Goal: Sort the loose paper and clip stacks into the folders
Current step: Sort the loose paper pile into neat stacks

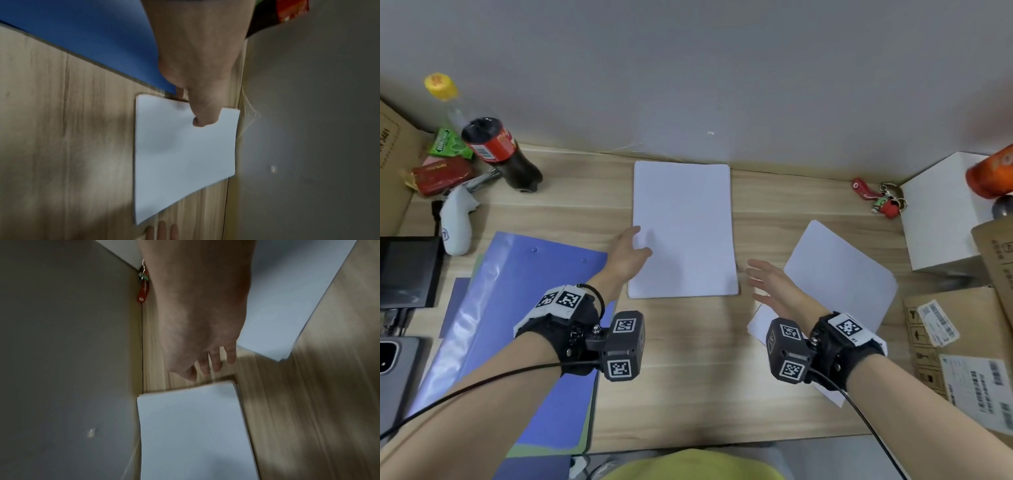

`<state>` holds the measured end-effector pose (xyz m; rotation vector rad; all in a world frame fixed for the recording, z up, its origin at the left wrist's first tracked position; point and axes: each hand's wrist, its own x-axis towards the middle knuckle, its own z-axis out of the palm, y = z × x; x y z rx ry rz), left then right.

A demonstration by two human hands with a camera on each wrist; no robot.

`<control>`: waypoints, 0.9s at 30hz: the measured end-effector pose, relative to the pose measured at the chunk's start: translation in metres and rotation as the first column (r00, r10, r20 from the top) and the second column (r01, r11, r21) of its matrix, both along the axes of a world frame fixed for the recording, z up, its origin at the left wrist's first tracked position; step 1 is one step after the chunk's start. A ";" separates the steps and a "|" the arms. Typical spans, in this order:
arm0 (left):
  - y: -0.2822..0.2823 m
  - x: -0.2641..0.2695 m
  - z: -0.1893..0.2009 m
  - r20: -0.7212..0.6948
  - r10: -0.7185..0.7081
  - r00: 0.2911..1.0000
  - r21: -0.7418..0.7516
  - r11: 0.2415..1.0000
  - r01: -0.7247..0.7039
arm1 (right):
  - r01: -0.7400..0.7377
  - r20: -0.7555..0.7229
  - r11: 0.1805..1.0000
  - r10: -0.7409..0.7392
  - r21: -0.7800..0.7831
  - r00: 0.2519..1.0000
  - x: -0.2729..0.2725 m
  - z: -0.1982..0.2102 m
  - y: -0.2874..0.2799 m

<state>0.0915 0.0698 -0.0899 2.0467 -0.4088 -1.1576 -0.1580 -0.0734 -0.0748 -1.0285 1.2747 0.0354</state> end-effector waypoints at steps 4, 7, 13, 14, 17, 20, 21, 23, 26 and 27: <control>-0.021 -0.035 0.012 0.020 -0.048 0.999 -0.116 0.992 0.050 | 0.307 -0.050 0.918 -0.329 -0.250 0.943 -0.064 0.004 -0.013; -0.039 -0.075 0.013 -0.114 -0.202 0.973 -0.130 0.974 0.187 | 0.434 -0.163 0.828 -0.512 -0.356 0.844 -0.122 0.006 -0.016; -0.074 -0.160 0.009 -0.312 -0.422 0.851 -0.027 0.900 0.436 | 0.386 -0.440 0.905 -0.425 -0.179 0.791 -0.199 0.007 0.001; -0.079 -0.171 0.008 -0.322 -0.439 0.839 -0.012 0.888 0.460 | 0.394 -0.423 0.907 -0.418 -0.147 0.804 -0.204 0.003 0.001; -0.095 -0.195 0.005 -0.344 -0.438 0.831 0.017 0.882 0.471 | 0.443 -0.321 0.890 -0.453 -0.109 0.832 -0.209 -0.004 -0.001; -0.107 -0.212 0.010 -0.331 -0.429 0.841 0.034 0.885 0.465 | 0.472 -0.284 0.880 -0.469 -0.062 0.837 -0.211 -0.006 -0.003; -0.109 -0.217 0.011 -0.347 -0.440 0.828 0.021 0.879 0.476 | 0.487 -0.258 0.873 -0.478 -0.033 0.839 -0.211 -0.005 -0.002; -0.108 -0.227 0.013 -0.393 -0.462 0.795 -0.021 0.869 0.495 | 0.524 -0.209 0.851 -0.506 0.033 0.836 -0.209 -0.007 0.000; -0.102 -0.237 0.011 -0.411 -0.388 0.825 -0.056 0.914 0.402 | 0.525 -0.171 0.849 -0.509 0.062 0.843 -0.203 -0.011 0.001; -0.101 -0.237 0.013 -0.398 -0.361 0.844 -0.073 0.929 0.363 | 0.518 -0.169 0.853 -0.503 0.064 0.848 -0.201 -0.012 0.001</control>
